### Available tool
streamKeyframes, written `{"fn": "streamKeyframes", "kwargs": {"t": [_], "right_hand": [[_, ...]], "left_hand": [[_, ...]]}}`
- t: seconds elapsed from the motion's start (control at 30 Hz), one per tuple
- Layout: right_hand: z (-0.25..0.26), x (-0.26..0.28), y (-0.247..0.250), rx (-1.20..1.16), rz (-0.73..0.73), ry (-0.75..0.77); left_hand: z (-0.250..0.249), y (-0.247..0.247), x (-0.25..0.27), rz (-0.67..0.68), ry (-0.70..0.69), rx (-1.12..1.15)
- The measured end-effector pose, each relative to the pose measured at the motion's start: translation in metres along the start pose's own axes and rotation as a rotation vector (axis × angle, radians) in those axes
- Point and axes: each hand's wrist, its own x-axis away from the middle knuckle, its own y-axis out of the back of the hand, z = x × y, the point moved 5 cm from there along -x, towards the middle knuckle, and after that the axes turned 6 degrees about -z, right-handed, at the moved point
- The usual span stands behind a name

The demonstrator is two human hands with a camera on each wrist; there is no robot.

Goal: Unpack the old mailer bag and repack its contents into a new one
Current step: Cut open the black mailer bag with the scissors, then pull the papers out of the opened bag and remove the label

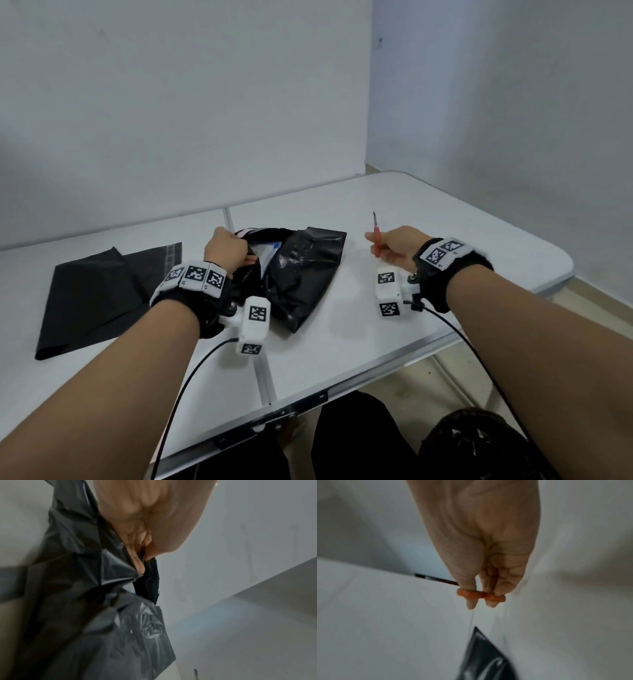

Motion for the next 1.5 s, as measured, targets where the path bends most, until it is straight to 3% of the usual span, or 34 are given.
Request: {"fn": "streamKeyframes", "kwargs": {"t": [0.13,0.17,0.4,0.57,0.7,0.8,0.97,1.17,1.2,1.33,1.5], "right_hand": [[0.002,-0.016,0.015,0.783,-0.25,0.195],[0.002,-0.017,0.015,0.884,-0.276,0.229],[0.011,-0.018,0.004,1.296,-0.134,0.323],[0.007,-0.019,0.006,1.278,-0.109,0.261],[0.008,-0.024,0.007,1.06,-0.159,0.242],[0.022,-0.017,-0.005,0.721,-0.214,0.393],[0.046,0.018,-0.076,0.462,0.028,0.593],[0.038,0.036,-0.165,0.636,0.245,0.676],[0.024,0.038,-0.208,0.699,0.312,0.658],[0.016,0.01,-0.189,0.945,0.167,0.512],[0.048,-0.01,-0.17,0.928,0.086,0.447]], "left_hand": [[-0.004,-0.017,0.011,0.055,-0.008,0.043],[-0.003,-0.019,0.012,0.059,-0.013,0.045],[-0.002,-0.017,0.01,0.089,-0.035,0.032],[-0.005,-0.013,0.008,0.115,-0.066,-0.032],[-0.006,-0.011,0.009,0.122,-0.101,-0.098],[-0.011,-0.006,0.009,0.118,-0.186,-0.213],[-0.024,0.015,0.01,0.046,-0.376,-0.481],[-0.021,0.042,0.019,0.065,-0.378,-0.552],[0.005,0.069,0.013,0.044,-0.304,-0.559],[-0.001,0.057,0.014,0.092,-0.336,-0.529],[-0.028,0.039,0.001,0.147,-0.386,-0.498]]}}
